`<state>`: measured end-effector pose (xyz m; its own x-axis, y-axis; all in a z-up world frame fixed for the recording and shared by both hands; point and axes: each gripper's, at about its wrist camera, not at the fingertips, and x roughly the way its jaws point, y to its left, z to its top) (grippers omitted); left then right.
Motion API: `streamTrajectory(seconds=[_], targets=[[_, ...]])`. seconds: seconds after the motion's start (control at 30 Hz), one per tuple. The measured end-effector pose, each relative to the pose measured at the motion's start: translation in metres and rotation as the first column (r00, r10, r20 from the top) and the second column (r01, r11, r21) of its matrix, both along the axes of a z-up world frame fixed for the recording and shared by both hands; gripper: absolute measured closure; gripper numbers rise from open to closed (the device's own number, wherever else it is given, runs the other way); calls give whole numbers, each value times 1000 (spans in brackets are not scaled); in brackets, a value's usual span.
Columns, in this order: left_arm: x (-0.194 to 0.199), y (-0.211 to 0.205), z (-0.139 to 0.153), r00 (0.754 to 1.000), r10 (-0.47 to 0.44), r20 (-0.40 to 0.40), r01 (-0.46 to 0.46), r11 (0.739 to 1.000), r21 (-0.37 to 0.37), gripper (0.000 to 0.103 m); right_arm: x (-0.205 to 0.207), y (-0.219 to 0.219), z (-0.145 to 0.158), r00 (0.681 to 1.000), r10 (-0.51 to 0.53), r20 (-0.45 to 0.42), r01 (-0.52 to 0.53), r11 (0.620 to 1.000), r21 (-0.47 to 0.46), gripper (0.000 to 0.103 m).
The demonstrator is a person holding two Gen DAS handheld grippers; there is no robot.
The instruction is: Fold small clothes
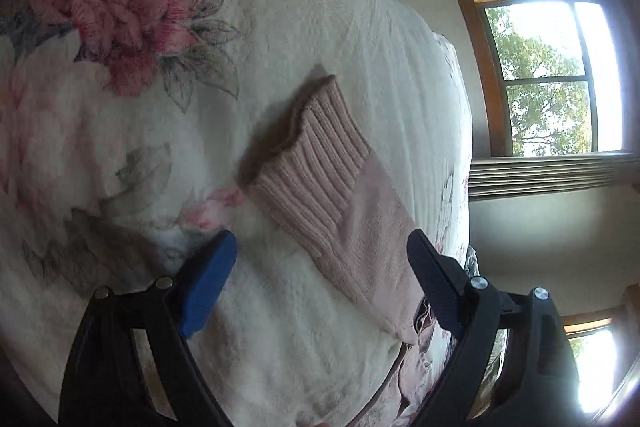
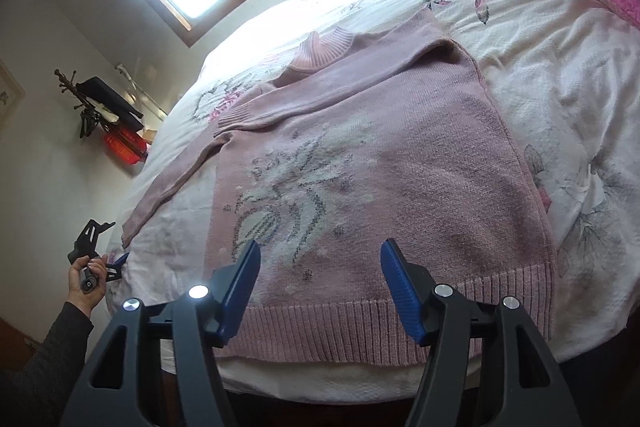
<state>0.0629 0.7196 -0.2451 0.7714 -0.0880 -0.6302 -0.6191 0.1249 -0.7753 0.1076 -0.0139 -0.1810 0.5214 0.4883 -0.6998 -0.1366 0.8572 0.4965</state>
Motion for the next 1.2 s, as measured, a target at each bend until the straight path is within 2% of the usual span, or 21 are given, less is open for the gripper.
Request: streamTrajectory(seconds=[0.1,0.13,0.17,0.23,0.33,0.43,0.53,0.63,0.7,0.8,0.87,1.0,1.13,1.2], targets=[[5,5,-1,1000,17,-15,-16,999,30,23,-2,1,3,1000,-8,0,8,1000,-7,40],[6,5,0,999,24,-29,-23,999,37,41,-2,0,4,1000,-10,-1,10,1000,-10,40],[8,5,0,999,24,-42,-22,999,37,65,-3,0,4,1000,-14,-1,14,1000,-14,40],[10,10,-3,999,19,-44,-18,1000,18,95,-2,-2,4,1000,-20,-3,20,1000,-18,40],[14,6,15,1000,18,-23,-16,998,54,96,1,-5,5,1000,-28,0,28,999,-24,39],[35,-13,62,998,-47,48,40,990,136,96,4,-6,9,999,-30,15,30,999,-22,39],[74,-46,118,981,-158,110,128,963,236,96,9,-9,12,999,-34,24,34,999,-6,39],[125,-91,169,944,-294,150,232,914,332,96,12,-15,13,999,-46,20,45,999,23,39],[157,-130,195,908,-386,163,301,872,385,96,11,-19,14,998,-55,25,54,998,29,39],[202,-192,221,848,-510,144,398,793,460,96,8,-29,12,997,-75,17,74,997,33,39],[231,-235,226,806,-580,116,461,739,492,96,7,-37,9,996,-93,9,93,995,37,39],[283,-306,207,726,-686,50,580,650,491,96,5,-57,4,991,-135,-2,135,990,41,39],[328,-346,153,648,-761,-35,687,564,458,96,8,-76,-1,985,-175,-14,175,984,35,38],[343,-360,125,614,-786,-70,730,532,430,96,12,-83,-4,982,-190,-23,190,981,36,38]])
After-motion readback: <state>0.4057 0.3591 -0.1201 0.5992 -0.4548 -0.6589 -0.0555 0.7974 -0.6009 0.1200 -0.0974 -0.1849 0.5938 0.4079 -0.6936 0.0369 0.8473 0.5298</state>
